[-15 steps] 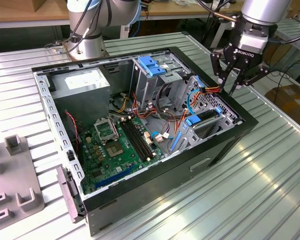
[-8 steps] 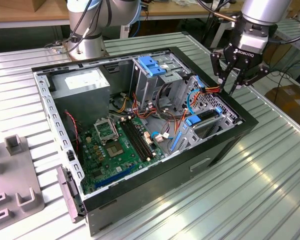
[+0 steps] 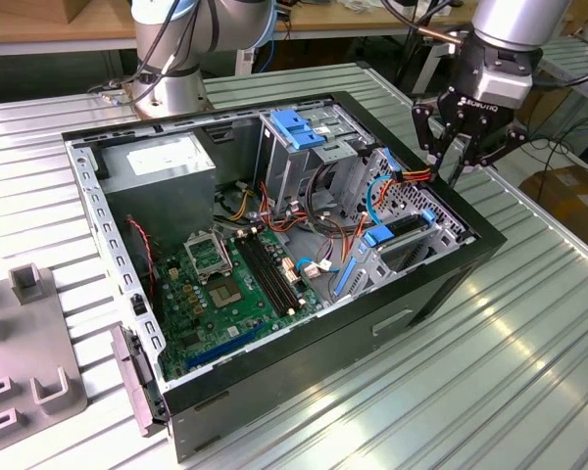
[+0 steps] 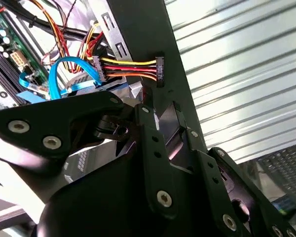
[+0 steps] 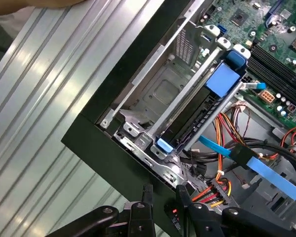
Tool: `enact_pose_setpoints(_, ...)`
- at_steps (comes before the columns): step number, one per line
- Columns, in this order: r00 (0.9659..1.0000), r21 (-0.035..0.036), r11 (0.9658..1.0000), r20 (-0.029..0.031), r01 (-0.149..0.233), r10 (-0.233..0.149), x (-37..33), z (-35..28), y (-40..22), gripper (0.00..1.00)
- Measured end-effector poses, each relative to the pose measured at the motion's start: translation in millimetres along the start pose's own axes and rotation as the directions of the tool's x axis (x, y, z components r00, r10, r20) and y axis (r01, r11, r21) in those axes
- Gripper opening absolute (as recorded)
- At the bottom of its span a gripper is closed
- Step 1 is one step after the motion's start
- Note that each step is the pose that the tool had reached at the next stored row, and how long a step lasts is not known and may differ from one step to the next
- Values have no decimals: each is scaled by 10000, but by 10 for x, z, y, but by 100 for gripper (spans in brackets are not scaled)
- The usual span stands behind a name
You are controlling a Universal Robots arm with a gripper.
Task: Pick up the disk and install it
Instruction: 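Insert the first disk wire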
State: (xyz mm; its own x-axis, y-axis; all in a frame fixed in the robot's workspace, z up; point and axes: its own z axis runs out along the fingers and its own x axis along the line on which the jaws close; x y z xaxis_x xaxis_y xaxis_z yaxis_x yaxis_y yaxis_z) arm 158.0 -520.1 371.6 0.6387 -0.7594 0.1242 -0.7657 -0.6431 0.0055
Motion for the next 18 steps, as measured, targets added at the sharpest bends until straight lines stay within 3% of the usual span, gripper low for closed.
enact_pose_setpoints(4, 9955, 123, 9955, -9, 943, -943, -1, 9, 0, 33)
enact_pose_setpoints(10, 9799, 292, 9794, -3, 1997, -1997, -1, 15, 0, 33)
enact_pose_setpoints(14, 9571, 432, 9562, -15, 2895, -2897, -2, 27, -2, 33)
enact_pose_setpoints(17, 9444, 479, 9433, -34, 3285, -3287, -3, 35, -4, 33)
enact_pose_setpoints(18, 9387, 505, 9375, -37, 3444, -3446, -5, 42, -6, 33)
